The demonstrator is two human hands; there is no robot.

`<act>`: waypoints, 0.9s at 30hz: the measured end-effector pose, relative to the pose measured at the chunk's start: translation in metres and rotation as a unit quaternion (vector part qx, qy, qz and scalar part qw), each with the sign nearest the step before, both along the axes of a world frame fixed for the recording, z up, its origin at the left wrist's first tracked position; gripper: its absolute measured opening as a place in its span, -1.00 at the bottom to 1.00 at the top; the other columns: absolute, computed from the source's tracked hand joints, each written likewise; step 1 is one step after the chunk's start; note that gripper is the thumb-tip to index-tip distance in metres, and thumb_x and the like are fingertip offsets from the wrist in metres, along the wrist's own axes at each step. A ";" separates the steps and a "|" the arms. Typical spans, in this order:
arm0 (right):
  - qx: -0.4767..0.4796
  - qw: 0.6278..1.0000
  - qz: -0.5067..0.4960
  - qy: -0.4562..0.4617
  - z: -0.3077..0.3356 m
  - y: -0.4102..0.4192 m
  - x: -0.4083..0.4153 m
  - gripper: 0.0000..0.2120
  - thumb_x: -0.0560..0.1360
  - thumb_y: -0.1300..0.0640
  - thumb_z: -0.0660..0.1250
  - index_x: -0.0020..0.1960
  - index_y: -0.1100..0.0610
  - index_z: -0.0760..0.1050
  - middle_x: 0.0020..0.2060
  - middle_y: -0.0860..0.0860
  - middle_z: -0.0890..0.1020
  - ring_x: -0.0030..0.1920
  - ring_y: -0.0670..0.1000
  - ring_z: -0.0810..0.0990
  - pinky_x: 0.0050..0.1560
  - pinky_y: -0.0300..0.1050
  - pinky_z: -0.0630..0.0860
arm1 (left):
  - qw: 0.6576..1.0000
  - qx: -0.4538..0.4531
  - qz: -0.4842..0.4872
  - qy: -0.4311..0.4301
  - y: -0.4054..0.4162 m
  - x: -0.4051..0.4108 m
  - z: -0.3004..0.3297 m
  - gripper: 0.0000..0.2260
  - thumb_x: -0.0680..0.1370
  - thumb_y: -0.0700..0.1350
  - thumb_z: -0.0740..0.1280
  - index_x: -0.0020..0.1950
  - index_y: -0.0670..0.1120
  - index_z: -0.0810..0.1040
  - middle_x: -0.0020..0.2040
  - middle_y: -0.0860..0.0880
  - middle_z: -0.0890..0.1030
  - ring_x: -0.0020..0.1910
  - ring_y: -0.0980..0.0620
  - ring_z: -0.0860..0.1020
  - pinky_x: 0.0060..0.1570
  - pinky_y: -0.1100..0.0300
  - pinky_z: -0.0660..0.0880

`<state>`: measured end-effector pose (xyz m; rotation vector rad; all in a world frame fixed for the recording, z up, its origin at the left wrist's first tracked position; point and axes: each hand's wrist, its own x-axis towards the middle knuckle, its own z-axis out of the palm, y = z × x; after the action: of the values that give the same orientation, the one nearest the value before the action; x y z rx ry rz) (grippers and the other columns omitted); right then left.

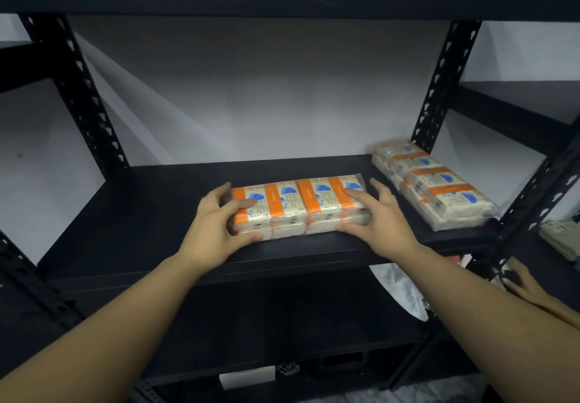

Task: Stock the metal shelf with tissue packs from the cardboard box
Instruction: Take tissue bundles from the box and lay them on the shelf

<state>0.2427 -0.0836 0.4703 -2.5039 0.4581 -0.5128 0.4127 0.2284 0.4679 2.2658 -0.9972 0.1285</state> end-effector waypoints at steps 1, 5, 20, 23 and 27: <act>0.021 1.000 -0.007 0.003 0.001 0.004 -0.002 -0.28 0.46 -0.11 0.58 0.55 -0.21 0.37 0.64 0.02 0.15 0.60 0.09 0.20 0.57 0.18 0.28 | 1.000 -0.004 0.006 0.020 0.001 -0.001 0.001 -0.40 0.43 0.13 0.59 0.44 0.22 0.50 0.62 0.02 0.18 0.58 -0.04 0.19 0.52 -0.09 0.33; 0.050 0.999 -0.011 -0.005 0.003 0.016 -0.010 -0.30 0.47 -0.08 0.57 0.54 -0.20 0.38 0.47 -0.03 0.47 0.38 0.00 0.47 0.43 0.14 0.48 | 0.998 0.020 0.023 0.058 0.007 -0.001 0.001 -0.38 0.49 0.14 0.53 0.51 0.31 0.40 0.57 -0.02 0.20 0.49 -0.07 0.35 0.45 -0.02 0.44; -0.034 0.994 -0.094 -0.031 0.043 0.027 -0.055 -0.30 0.38 -0.15 0.61 0.47 -0.05 0.51 0.35 -0.01 0.59 0.37 0.00 0.51 0.42 -0.03 0.44 | 0.987 0.023 -0.120 0.104 -0.015 0.040 0.043 -0.39 0.43 0.07 0.59 0.45 0.27 0.50 0.28 0.10 0.65 0.14 0.21 0.60 0.16 0.28 0.47; -0.051 0.991 -0.111 -0.057 0.060 0.007 -0.067 -0.34 0.39 -0.16 0.61 0.43 -0.04 0.55 0.30 -0.04 0.61 0.30 -0.04 0.53 0.39 0.01 0.48 | 0.983 -0.009 -0.147 0.113 -0.050 0.050 0.060 -0.44 0.42 0.03 0.62 0.38 0.29 0.57 0.19 0.18 0.68 0.07 0.31 0.63 0.12 0.39 0.47; -0.073 0.981 -0.148 -0.098 0.077 -0.028 -0.080 -0.38 0.38 -0.17 0.61 0.38 -0.01 0.59 0.18 -0.10 0.60 0.11 -0.05 0.58 0.23 -0.06 0.55 | 0.963 -0.067 -0.199 0.169 -0.113 0.065 0.074 -0.45 0.39 -0.05 0.63 0.33 0.27 0.62 0.17 0.18 0.71 0.16 0.17 0.67 0.30 0.19 0.53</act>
<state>0.1626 -0.1119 0.5471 -2.5007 0.7429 -0.9296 0.4773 0.1156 0.5423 1.8418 -1.1892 -0.3413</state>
